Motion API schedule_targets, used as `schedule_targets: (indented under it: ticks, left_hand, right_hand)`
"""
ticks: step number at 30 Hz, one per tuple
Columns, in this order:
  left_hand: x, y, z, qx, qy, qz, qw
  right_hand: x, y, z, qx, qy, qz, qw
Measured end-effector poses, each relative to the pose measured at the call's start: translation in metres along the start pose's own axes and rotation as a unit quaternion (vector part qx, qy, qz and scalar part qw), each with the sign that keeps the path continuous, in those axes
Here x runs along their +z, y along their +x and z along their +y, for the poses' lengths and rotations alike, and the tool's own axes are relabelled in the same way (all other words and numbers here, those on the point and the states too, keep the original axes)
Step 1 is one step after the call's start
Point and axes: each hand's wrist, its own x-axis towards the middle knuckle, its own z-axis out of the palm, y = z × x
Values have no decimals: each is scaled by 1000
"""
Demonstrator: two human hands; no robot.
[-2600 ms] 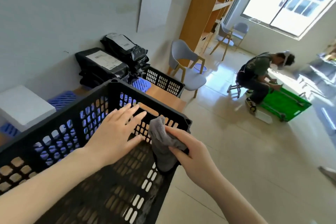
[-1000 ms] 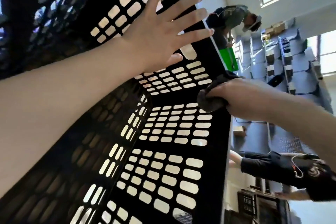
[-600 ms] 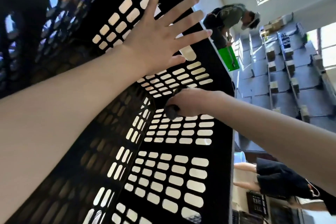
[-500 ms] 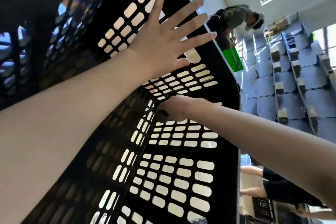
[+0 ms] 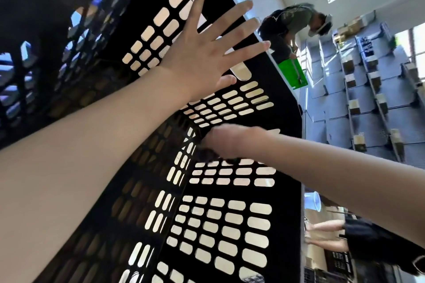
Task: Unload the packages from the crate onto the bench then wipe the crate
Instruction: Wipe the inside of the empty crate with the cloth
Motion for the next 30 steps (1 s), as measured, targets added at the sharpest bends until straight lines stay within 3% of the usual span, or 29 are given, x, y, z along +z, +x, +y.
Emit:
schedule_targets:
  ticks: [2, 4, 7, 13, 17, 22, 27, 30]
  left_hand:
    - [0, 0, 0, -1, 2, 4, 1000]
    - [0, 0, 0, 3, -2, 10, 1000]
    - [1, -1, -1, 8, -9, 12, 1000]
    - [2, -1, -1, 8, -4, 8, 1000]
    - [4, -1, -1, 3, -7, 13, 1000]
    - [3, -1, -2, 7, -6, 17, 1000]
    - [1, -2, -2, 12, -3, 12, 1000]
    - [3, -3, -2, 10, -3, 10, 1000]
  right_hand:
    - [-8, 8, 16, 78, 26, -8, 997]
    - [-5, 11, 0, 73, -4, -4, 997]
    - [7, 3, -42, -14, -48, 8, 999]
    - [-4, -47, -45, -132, 46, -8, 990]
    - [-7, -51, 9, -27, 27, 152, 988]
    - [23, -58, 17, 33, 5, 90, 995]
    - [16, -85, 2, -50, 87, 122, 987]
    - [17, -110, -22, -129, 138, 69, 980]
